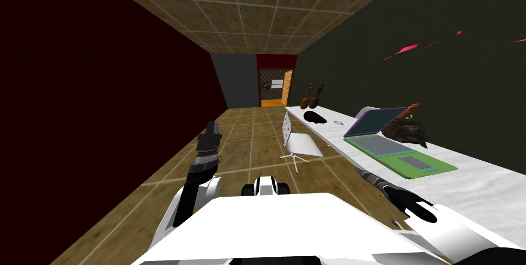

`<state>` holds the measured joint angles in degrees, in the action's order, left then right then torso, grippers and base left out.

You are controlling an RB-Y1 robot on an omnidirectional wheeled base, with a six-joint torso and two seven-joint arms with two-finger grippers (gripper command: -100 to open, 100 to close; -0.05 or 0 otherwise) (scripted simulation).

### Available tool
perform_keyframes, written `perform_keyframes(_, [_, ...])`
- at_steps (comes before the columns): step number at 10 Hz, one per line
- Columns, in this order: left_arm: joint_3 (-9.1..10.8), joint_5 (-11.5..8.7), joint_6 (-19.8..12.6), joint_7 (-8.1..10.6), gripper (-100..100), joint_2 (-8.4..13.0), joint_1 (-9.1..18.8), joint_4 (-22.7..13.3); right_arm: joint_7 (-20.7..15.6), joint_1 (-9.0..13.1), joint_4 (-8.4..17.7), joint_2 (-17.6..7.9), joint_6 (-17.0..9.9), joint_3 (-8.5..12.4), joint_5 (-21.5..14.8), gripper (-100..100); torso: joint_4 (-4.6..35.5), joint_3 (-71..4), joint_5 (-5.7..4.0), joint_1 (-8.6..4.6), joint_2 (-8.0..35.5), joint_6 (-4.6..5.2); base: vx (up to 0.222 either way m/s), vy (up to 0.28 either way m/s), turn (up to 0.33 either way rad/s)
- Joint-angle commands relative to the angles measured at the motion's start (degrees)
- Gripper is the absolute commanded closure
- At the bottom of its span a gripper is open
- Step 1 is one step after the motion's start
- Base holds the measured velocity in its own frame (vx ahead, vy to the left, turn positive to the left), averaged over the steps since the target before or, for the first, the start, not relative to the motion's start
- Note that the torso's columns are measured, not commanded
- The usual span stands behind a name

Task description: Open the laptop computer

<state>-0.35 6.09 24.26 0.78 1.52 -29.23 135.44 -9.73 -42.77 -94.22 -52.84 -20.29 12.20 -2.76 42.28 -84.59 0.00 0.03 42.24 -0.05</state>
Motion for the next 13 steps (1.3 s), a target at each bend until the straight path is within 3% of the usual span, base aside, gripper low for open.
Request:
perform_keyframes(1, [0.01,0.0,0.0,0.0,0,0.0,0.0,0.0,-0.2,0.1,2.7,-1.8,-1.9,-0.1,0.3,-100,0.0,0.0,0.0,-0.03,0.1,0.11,0.026,0.013,-0.039])
perform_keyframes(2, [0.01,0.0,0.0,0.0,0,0.0,0.0,0.0,-0.5,-0.8,4.8,-4.4,-4.4,0.2,0.7,-100,0.0,0.1,-0.04,-0.13,0.2,0.1,0.051,0.023,0.296])
perform_keyframes(4, [0.01,0.0,0.0,0.0,0,0.0,0.0,0.0,-0.5,-0.8,5.9,-4.4,-4.4,0.2,0.7,-100,0.0,0.0,0.0,-0.05,0.0,0.1,0.047,0.012,0.061])
perform_keyframes(5, [0.01,0.0,0.0,0.0,0,0.0,0.0,0.0,-0.7,-1.7,8.0,-6.9,-6.8,0.5,1.1,-100,0.0,0.1,-0.02,-0.06,0.1,0.12,0.063,0.027,0.22])
perform_keyframes(6, [0.0,0.0,0.0,0.0,0,0.0,0.0,0.0,-0.7,-1.7,9.1,-6.9,-6.8,0.5,1.1,-100,0.0,0.0,0.01,0.01,0.0,-0.02,0.07,0.022,0.158])
perform_keyframes(7, [0.01,0.0,0.0,0.0,0,0.0,0.0,0.0,-0.9,-2.6,11.1,-9.3,-9.1,0.7,1.5,-100,0.0,0.0,0.0,0.0,0.0,0.06,0.092,0.024,0.221])
perform_keyframes(9, [0.01,0.0,0.0,0.0,0,0.0,0.0,0.0,-0.9,-2.6,12.3,-9.3,-9.1,0.7,1.5,-100,0.0,0.0,0.0,-0.05,0.0,0.08,0.066,0.006,0.079])
perform_keyframes(10, [0.01,0.0,0.0,0.0,0,0.0,0.0,0.0,-1.0,-3.5,14.1,-11.6,-11.3,0.9,1.9,-100,0.0,0.1,-0.02,-0.07,0.2,0.1,0.07,0.012,0.197])
perform_keyframes(13, [0.01,0.0,0.0,0.0,0,0.0,0.0,0.0,-1.1,-4.4,18.2,-13.8,-13.4,1.1,2.3,-100,0.0,0.0,-0.02,-0.09,-0.1,0.02,0.089,-0.006,0.167])
